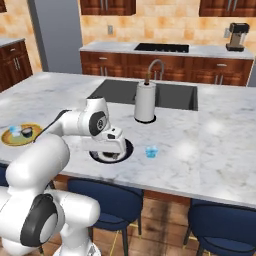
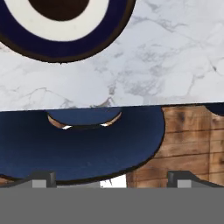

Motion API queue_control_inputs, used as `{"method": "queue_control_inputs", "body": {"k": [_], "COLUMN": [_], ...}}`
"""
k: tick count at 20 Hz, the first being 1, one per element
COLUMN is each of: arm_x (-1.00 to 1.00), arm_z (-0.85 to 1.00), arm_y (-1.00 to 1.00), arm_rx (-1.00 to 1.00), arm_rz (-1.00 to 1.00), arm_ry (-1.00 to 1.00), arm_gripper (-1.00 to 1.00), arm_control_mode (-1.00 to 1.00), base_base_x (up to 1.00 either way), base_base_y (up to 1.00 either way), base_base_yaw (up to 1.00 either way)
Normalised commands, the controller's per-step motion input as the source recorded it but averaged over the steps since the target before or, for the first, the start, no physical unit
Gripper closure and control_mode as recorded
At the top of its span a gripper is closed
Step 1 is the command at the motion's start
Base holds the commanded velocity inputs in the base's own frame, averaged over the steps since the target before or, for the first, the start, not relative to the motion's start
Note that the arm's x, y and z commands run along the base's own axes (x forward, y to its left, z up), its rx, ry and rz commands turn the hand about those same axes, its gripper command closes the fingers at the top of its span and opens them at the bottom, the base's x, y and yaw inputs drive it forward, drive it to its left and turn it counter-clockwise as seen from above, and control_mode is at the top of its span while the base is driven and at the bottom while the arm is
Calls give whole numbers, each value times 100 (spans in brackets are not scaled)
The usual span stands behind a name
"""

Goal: Place two yogurt containers on each plate.

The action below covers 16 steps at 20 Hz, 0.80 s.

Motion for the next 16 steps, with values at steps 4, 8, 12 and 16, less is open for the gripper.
{"method": "queue_control_inputs", "body": {"k": [4, 8, 12, 16], "arm_x": [0, 0, 0, 40], "arm_z": [0, 0, 0, 0], "arm_y": [0, 0, 0, -18], "arm_rx": [0, 0, 0, 2], "arm_rz": [0, 0, 0, 8], "arm_ry": [0, 0, 0, -1], "arm_gripper": [-100, -100, -100, -100], "arm_control_mode": [100, 100, 100, -100], "base_base_x": [7, 62, 82, 28], "base_base_y": [-63, -23, 0, -4], "base_base_yaw": [2, 8, 6, 2]}}
